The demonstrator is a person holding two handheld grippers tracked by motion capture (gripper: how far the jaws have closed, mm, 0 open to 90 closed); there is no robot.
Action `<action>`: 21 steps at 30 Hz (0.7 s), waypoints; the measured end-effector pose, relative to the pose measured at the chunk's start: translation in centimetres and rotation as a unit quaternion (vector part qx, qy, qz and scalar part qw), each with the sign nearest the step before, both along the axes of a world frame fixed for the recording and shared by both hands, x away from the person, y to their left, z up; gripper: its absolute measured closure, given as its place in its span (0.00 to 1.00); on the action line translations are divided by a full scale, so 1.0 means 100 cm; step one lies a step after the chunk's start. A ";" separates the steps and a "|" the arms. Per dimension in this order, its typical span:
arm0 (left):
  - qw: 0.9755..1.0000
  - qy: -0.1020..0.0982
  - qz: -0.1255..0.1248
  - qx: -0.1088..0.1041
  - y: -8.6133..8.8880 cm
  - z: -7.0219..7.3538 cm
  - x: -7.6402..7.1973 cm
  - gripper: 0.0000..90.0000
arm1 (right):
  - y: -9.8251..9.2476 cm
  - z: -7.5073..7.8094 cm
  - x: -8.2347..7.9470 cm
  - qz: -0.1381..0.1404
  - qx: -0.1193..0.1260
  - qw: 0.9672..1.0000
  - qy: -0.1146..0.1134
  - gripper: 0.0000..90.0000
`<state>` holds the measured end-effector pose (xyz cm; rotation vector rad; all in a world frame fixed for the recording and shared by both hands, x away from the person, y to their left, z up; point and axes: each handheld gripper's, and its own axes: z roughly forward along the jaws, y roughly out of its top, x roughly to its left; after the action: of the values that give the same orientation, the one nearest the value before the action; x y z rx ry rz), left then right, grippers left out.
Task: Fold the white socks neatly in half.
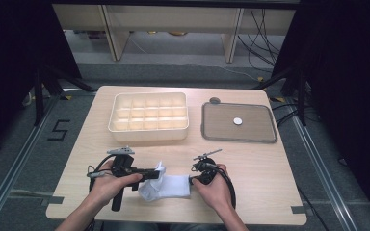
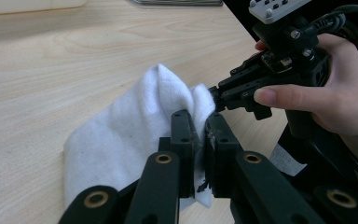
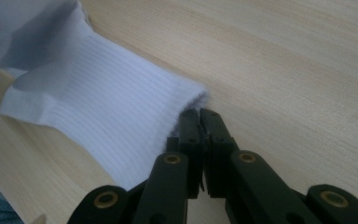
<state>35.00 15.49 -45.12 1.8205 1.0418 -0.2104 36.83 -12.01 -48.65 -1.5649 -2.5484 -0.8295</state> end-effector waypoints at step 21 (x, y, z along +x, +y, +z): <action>1.000 -0.008 -0.008 0.013 -0.012 -0.003 0.002 0.92 | 0.004 0.000 0.000 0.012 0.004 1.000 -0.005 0.98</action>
<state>35.23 14.34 -45.42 1.8517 1.0226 -0.1920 36.87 -11.65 -48.61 -1.5289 -2.5618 -0.8470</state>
